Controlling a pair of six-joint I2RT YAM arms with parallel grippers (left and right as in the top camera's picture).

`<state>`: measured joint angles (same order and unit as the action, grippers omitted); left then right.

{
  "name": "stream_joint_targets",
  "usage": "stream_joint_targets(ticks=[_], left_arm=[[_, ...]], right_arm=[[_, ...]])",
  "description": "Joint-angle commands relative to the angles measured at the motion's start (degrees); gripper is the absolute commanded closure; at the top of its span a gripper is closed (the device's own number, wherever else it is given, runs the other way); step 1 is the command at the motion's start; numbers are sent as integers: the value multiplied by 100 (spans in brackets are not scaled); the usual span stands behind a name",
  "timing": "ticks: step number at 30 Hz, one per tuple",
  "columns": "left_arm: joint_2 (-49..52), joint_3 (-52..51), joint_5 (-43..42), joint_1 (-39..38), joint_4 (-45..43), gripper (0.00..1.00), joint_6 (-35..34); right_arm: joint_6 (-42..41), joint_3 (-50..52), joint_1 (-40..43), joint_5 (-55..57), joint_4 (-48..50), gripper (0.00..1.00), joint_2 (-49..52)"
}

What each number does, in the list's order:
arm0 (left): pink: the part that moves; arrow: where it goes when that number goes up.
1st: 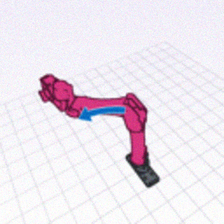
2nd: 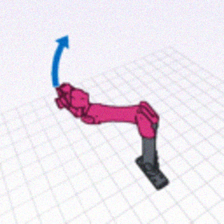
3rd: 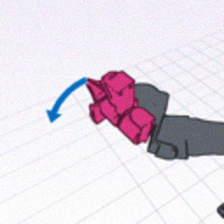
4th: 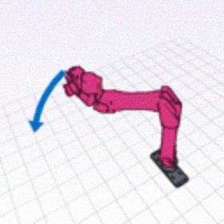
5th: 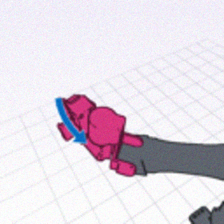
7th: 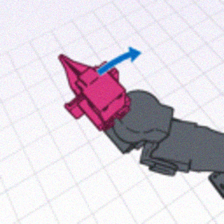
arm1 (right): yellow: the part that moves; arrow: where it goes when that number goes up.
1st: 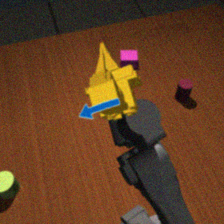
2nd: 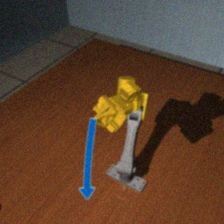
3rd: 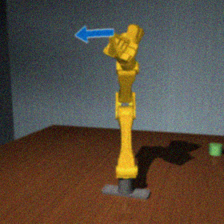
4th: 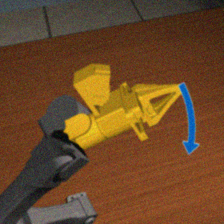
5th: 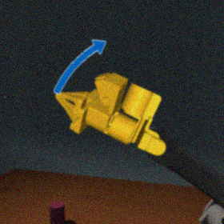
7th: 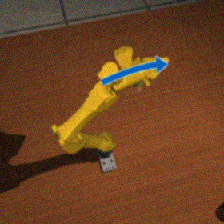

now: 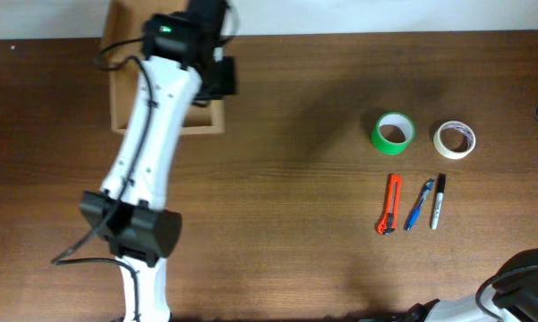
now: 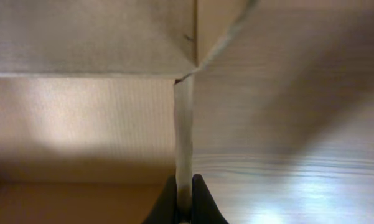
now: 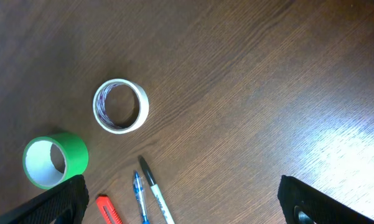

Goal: Pack container
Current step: 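Drag the box with the left gripper to the table center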

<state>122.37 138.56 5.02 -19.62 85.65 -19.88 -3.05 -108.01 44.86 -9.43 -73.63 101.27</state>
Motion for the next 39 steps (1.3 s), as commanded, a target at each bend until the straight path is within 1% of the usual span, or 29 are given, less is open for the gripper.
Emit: stream_joint_targets(ticks=[1,4,6,11,15,22,24,31,39], left_arm=[[-24,227,466,-494,146,98,-925],[35,214,492,-905,131,99,-1462],[118,214,494,-1220,11,99,-1694],[450,214,492,-1867,-254,98,-1858],[850,216,472,-2146,-133,98,-1963],[1497,216,214,-2188,63,98,-2002],[1593,216,186,-2188,13,100,-2085],[1781,216,-136,-2188,-533,98,-2262],[1908,216,-273,-2203,-671,99,-2297]], right_arm=[[-35,-103,15,-68,11,1,4],[-35,-103,15,-68,11,1,4],[-35,-103,15,-68,11,1,4],[-35,-103,15,-68,11,1,4],[-35,-103,15,-68,11,1,4],[-35,-103,15,-68,11,1,4],[-35,-103,15,-68,11,1,4],[-35,-103,15,-68,11,1,4],[-35,-103,15,-68,11,1,4]])
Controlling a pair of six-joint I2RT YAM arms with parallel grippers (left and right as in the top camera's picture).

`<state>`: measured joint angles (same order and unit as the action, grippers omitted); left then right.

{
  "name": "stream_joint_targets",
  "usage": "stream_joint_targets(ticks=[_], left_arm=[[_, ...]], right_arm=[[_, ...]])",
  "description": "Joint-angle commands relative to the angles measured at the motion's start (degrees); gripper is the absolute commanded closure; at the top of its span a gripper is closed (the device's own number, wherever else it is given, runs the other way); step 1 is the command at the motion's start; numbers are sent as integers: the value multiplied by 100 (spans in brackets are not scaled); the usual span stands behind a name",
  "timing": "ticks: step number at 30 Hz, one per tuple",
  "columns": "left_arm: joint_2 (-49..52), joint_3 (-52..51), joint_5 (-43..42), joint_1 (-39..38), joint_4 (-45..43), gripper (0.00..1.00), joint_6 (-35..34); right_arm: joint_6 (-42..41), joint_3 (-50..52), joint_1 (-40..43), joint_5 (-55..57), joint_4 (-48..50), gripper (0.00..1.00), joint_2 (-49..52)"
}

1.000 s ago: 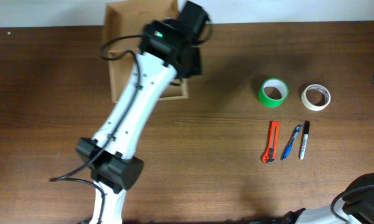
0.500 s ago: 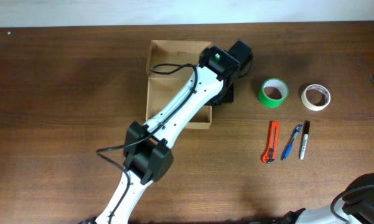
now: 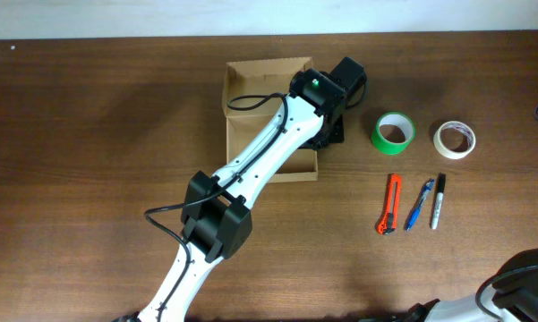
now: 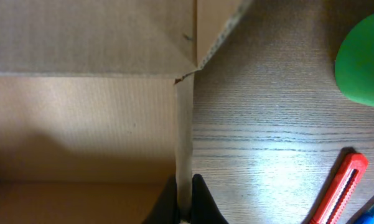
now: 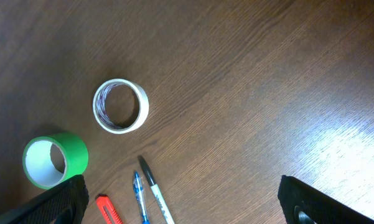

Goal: Pack container
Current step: 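Drag the box with the left gripper to the table center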

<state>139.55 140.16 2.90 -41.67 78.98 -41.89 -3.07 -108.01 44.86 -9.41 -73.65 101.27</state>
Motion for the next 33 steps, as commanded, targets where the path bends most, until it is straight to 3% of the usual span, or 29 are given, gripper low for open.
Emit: stream_joint_targets(ticks=[1,5,6,8,10,12,17,27,28,33], left_arm=[[212,57,-61,2,9,99,-96],[291,57,-61,2,68,93,-92],[297,57,-59,2,81,84,-87],[297,57,-59,2,74,51,-48],[295,59,-59,2,74,25,-22],[295,59,-59,2,76,16,101],[295,542,107,-9,291,14,444],[278,3886,1845,184,1779,14,1226],[186,3971,1932,249,1766,13,1504],[-505,3923,2603,686,1768,14,1611]], right_arm=[[-33,-103,15,-70,13,1,4],[-33,-103,15,-70,13,1,4],[-33,-103,15,-70,13,1,4],[-33,-103,15,-70,13,1,4],[-33,-103,15,-70,13,1,4],[-33,-103,15,-70,13,1,4],[-33,-103,15,-70,13,1,4],[-33,-103,15,-70,13,1,4],[-33,-103,15,-70,13,1,4],[-33,-103,15,-70,13,1,4]])
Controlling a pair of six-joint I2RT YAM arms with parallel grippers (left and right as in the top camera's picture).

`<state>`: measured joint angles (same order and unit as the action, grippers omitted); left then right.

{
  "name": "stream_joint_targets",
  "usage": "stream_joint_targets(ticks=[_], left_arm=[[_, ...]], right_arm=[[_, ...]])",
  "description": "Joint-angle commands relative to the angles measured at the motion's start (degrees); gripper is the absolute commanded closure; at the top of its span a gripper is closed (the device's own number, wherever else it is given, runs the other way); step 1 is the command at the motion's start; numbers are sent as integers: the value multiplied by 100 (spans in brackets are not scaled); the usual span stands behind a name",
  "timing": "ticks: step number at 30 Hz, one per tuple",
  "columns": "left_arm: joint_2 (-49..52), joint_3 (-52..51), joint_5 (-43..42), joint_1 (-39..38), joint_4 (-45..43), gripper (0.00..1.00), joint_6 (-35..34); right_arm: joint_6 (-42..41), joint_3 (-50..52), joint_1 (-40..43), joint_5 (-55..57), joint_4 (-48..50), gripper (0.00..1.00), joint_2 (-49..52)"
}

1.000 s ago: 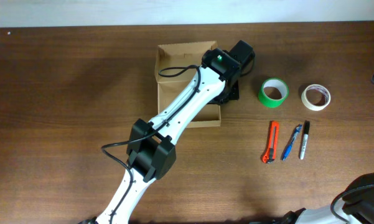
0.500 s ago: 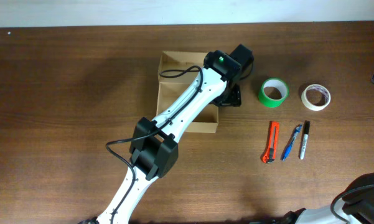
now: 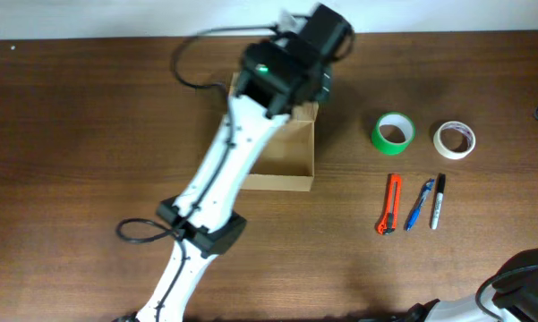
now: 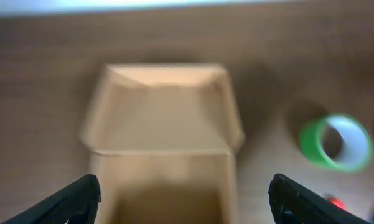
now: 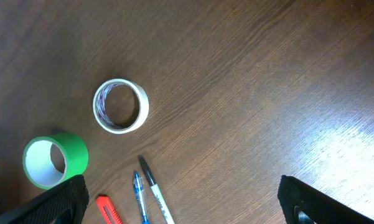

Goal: Pack container
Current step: 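Drag the box with the left gripper to the table center, then release the box and retract the left gripper to rest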

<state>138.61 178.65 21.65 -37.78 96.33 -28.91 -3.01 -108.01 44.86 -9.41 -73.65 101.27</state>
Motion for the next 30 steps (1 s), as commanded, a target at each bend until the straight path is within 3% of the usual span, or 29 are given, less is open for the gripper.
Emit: stream_joint_targets(ticks=[1,6,12,17,20,22,23,30], left_arm=[[-520,74,826,413,33,13,404],[-997,74,1276,1318,33,13,1145],[-1309,52,457,2942,33,13,1292],[-1316,-168,-260,4334,33,13,1294],[-1316,-442,-289,4898,31,0,1287],[-1316,-614,-289,5136,31,0,1287],[-1316,-691,-289,5230,31,0,1290],[-1316,-1084,-286,5602,33,0,1292]], right_arm=[[-39,-103,15,-70,13,1,4],[-39,-103,15,-72,407,1,4],[-46,-103,15,-393,599,1,4],[-245,-103,11,-1976,651,1,4],[-186,-103,-151,-2826,693,3,4],[-146,-103,-415,-2736,638,22,4],[-149,-103,-586,-2647,597,25,11],[-765,-103,-2640,-219,490,20,227]])
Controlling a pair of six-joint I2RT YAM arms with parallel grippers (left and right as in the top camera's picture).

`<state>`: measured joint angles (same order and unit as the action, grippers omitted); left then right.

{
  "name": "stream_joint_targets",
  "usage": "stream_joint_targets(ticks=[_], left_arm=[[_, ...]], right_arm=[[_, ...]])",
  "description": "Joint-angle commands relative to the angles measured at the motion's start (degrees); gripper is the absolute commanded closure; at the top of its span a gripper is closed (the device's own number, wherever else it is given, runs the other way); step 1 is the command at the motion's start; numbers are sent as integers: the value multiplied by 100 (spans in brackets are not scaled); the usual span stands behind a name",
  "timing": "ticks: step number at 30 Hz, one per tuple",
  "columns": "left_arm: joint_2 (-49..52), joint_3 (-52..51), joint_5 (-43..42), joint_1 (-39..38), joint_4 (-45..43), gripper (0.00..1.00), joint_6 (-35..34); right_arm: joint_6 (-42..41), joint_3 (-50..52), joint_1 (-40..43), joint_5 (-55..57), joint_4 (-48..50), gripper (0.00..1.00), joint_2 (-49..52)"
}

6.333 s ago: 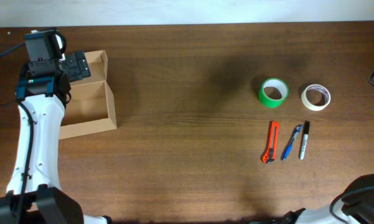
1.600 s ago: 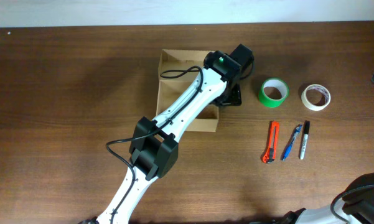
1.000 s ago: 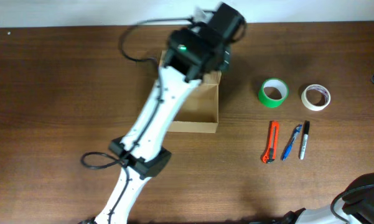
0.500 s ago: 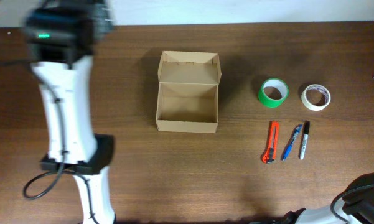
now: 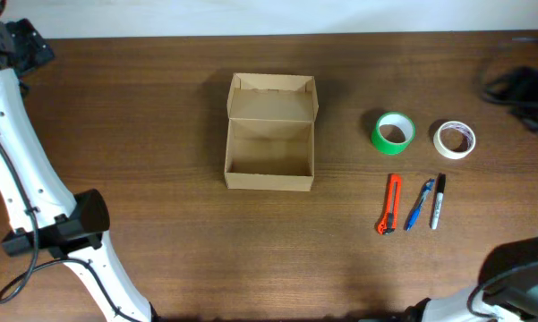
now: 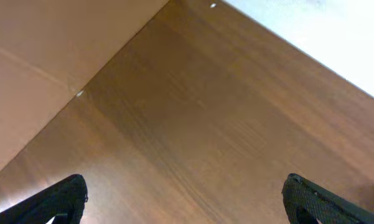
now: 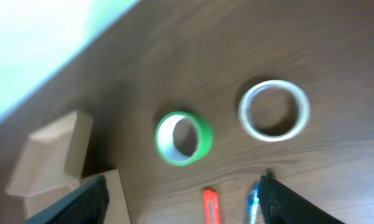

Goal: Pack container
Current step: 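Release the box and retract the left gripper to rest, then grasp the green tape roll with the right gripper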

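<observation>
The open cardboard box (image 5: 270,134) sits mid-table, flap up at its far side; part of it shows in the right wrist view (image 7: 62,165). To its right lie a green tape roll (image 5: 393,132) (image 7: 183,138), a white tape roll (image 5: 454,139) (image 7: 274,110), an orange cutter (image 5: 390,204) (image 7: 211,208), a blue pen (image 5: 419,205) and a black marker (image 5: 438,200). My left gripper (image 6: 187,205) is open over bare wood at the table's far-left corner (image 5: 9,36). The right gripper (image 7: 183,202) is open, high near the right edge (image 5: 522,89), blurred.
The left arm's white links (image 5: 18,170) run down the table's left side. A cable (image 5: 13,273) loops by its base. The table's far edge (image 5: 269,36) meets a white wall.
My left gripper, then open above the box's far side, now hangs over the table's far-left corner. The right gripper has moved and now sees the tapes, cutter and box edge.
First my left gripper was shut on the box's wall at the far left of the table. Then the box stood mid-table beside the green tape, still gripped. Then the gripper was open above it, and now it is far off to the left.
</observation>
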<state>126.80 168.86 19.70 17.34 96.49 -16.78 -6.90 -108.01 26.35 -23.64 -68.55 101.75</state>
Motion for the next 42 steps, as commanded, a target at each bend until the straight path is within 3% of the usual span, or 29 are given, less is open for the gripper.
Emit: stream_joint_targets(ticks=[1,7,15,32,34,37,42], left_arm=[[-136,-116,-92,90,17,0,79],[-136,-120,-92,87,17,0,79],[-136,-120,-92,87,15,0,79],[-136,-120,-90,87,17,0,79],[-136,-120,-92,90,17,0,79],[-136,-120,-92,87,17,0,79],[-136,-120,-92,87,17,0,79]], right_arm=[[-525,-103,-1051,1530,-22,20,275],[-1344,-105,-1620,1829,-61,22,1226],[-1464,-105,-1362,1526,-120,32,2205],[-1502,-90,-1364,1644,-225,48,3075],[-1502,-85,-1364,1681,-260,55,3123],[-1502,-85,-1362,1683,-280,93,3147],[-1491,-94,-1362,1681,-293,96,3128]])
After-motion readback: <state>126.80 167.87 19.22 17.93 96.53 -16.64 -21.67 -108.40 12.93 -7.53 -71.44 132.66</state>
